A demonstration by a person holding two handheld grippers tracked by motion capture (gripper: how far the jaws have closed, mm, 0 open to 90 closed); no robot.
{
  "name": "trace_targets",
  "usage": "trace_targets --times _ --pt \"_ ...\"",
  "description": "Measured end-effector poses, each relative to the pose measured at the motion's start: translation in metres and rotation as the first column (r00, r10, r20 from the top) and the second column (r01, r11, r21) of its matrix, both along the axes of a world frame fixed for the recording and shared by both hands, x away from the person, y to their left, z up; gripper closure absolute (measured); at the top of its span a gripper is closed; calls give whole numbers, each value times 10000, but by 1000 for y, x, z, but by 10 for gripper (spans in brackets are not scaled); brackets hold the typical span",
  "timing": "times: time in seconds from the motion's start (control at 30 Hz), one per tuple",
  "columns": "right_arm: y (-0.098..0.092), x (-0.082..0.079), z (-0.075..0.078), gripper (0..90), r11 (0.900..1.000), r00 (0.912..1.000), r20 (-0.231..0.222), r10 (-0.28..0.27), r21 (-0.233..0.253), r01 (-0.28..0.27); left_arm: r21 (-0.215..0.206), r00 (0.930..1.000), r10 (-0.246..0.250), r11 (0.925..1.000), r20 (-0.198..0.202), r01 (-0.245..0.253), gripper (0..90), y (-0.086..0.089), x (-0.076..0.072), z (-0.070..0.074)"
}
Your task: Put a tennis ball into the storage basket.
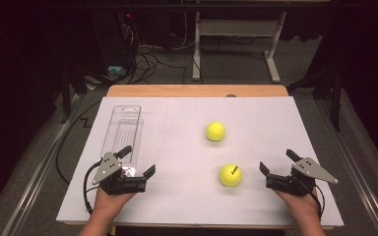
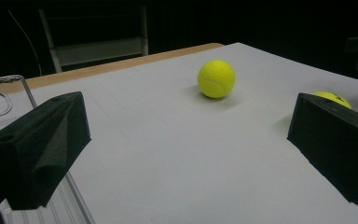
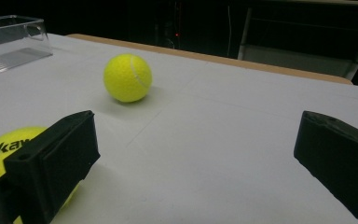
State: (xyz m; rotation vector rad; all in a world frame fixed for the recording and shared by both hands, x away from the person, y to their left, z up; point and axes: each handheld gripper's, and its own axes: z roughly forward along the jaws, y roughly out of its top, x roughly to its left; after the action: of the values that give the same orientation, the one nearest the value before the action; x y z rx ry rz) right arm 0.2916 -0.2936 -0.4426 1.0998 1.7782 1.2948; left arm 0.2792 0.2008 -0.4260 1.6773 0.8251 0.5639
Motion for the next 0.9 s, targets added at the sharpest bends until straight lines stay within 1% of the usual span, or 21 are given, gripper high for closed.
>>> trace_targets --times 0.03,0.07,0.13,0.5,0.63,0.9 --pt "0 0 0 0 10000 10000 0 0 0 0 0 10000 0 10000 0 0 0 0 0 0" --pt "2 -1 -1 0 9999 10000 43 53 -146 -53 3 10000 26 10000 0 -26 0 1 0 0" --pt "3 -1 -1 0 9998 9999 55 98 -190 -97 -21 10000 42 10000 -18 -42 0 1 1 0" --pt "5 -2 -1 0 9998 9999 50 115 -168 -114 -16 9999 91 10000 -97 -92 0 3 2 0" --pt "4 -1 -1 0 9999 9999 -13 106 -107 -107 -58 9999 94 9999 -115 -95 1 3 2 0" --pt "5 -2 -1 0 9996 9997 -35 256 -113 -256 -82 9999 74 9999 -148 -75 1 3 3 0"
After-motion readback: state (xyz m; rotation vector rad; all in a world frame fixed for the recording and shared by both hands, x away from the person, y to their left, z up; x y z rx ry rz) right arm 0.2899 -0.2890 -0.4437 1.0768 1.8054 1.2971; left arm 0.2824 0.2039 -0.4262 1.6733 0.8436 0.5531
